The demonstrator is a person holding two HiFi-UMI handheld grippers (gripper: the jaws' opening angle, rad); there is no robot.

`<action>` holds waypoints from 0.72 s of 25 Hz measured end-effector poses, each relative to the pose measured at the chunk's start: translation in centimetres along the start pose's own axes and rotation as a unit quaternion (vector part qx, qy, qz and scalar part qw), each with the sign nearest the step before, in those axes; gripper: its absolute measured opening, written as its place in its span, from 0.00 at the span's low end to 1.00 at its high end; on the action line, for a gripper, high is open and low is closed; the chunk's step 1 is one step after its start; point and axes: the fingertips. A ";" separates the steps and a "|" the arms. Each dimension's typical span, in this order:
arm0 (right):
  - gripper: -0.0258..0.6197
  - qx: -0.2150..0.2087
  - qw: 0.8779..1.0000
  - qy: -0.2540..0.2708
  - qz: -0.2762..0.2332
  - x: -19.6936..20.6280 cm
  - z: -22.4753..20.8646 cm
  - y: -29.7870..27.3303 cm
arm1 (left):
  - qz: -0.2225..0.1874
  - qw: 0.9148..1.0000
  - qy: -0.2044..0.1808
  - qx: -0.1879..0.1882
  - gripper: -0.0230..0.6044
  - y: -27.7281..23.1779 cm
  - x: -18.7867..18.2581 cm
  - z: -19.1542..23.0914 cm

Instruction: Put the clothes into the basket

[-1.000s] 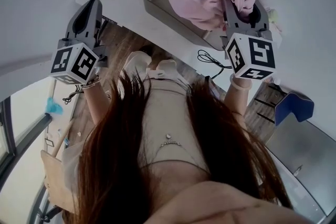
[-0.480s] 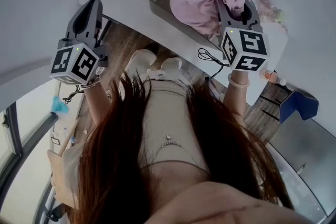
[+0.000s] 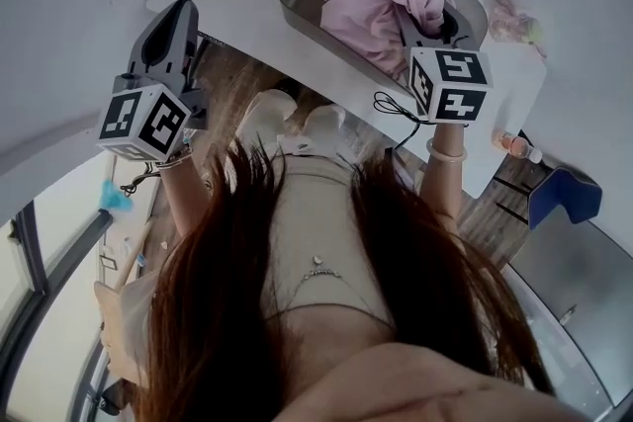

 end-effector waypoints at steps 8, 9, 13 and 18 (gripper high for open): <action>0.30 -0.028 0.998 0.001 0.052 2.4 1.1 -2.4 | 0.016 1.000 0.007 -0.004 0.05 -0.9 0.7 1.0; 0.30 -0.032 0.998 0.002 0.060 2.9 1.2 -2.7 | 0.018 1.000 0.007 -0.004 0.05 -1.1 0.8 1.1; 0.30 -0.050 0.994 0.008 0.097 4.6 1.7 -3.7 | 0.023 1.000 0.008 -0.001 0.05 -1.9 0.9 1.2; 0.30 -0.061 0.988 0.027 0.140 6.9 2.4 -5.1 | 0.031 0.999 0.008 0.006 0.05 -2.9 1.1 1.1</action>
Point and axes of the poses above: the fingertips, and each gripper's own axes: y backward along the fingers, z to its left, x out of its underside, and after that the axes turned 7 degrees about x, right-handed
